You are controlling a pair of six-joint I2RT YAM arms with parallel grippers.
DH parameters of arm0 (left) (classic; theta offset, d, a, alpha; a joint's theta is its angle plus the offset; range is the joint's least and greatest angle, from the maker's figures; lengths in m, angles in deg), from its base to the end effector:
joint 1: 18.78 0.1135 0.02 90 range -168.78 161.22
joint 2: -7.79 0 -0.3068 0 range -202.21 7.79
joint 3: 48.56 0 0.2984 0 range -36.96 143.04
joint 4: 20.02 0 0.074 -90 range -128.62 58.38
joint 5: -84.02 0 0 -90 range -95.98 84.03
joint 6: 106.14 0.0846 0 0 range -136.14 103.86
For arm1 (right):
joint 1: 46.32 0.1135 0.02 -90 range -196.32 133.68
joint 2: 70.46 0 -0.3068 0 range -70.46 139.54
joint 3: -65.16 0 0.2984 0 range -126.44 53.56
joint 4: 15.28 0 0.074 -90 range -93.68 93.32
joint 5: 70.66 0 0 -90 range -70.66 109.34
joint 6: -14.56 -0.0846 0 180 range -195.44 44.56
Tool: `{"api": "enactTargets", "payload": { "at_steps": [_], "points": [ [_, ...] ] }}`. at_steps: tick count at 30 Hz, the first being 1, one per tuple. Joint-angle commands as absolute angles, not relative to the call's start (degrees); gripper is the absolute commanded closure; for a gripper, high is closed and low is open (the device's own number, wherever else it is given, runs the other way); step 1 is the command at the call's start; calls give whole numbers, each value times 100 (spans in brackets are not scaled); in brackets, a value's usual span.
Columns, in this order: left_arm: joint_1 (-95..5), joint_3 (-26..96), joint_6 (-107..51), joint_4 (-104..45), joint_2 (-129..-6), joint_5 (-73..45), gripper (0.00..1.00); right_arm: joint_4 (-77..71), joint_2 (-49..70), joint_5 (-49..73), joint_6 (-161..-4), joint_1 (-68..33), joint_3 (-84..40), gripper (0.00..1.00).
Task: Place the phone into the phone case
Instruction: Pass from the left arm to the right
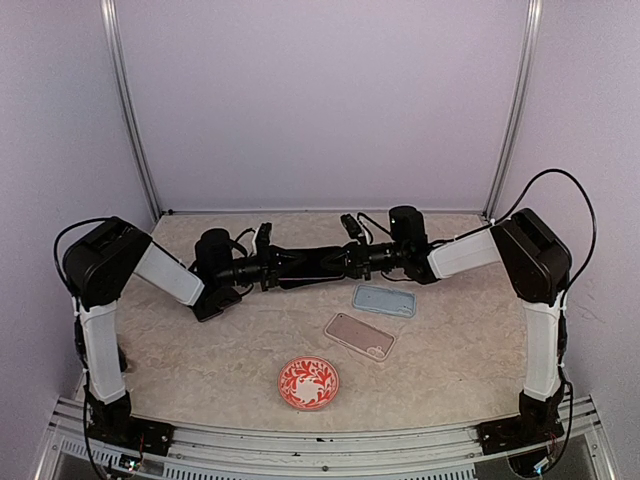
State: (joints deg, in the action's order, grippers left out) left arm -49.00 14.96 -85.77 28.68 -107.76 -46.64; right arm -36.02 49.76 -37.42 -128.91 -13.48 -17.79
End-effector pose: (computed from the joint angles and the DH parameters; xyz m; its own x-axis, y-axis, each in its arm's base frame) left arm 0.3817 -0.2861 0.1470 -0.9023 -0.2974 -0.3120 0.2815 0.1416 -0.9491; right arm 0.4046 0.3454 0.1637 -0.9225 -0.0712 -0.3794 -0.3859 0.1393 0.9120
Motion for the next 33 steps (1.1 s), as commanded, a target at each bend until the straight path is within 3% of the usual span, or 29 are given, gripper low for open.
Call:
{"api": "enactTargets", "payload": {
  "at_steps": [1, 33],
  "points": [
    [-4787, 1391, -8673, 3149, -10425, -4622, 76, -4249, 4913, -4161, -12922, -1176, -1688, 100],
    [-4135, 1070, -7665, 1940, -9364, -4693, 67, -4454, 4570, -4287, -13072, -1309, -1601, 100]
  ]
}}
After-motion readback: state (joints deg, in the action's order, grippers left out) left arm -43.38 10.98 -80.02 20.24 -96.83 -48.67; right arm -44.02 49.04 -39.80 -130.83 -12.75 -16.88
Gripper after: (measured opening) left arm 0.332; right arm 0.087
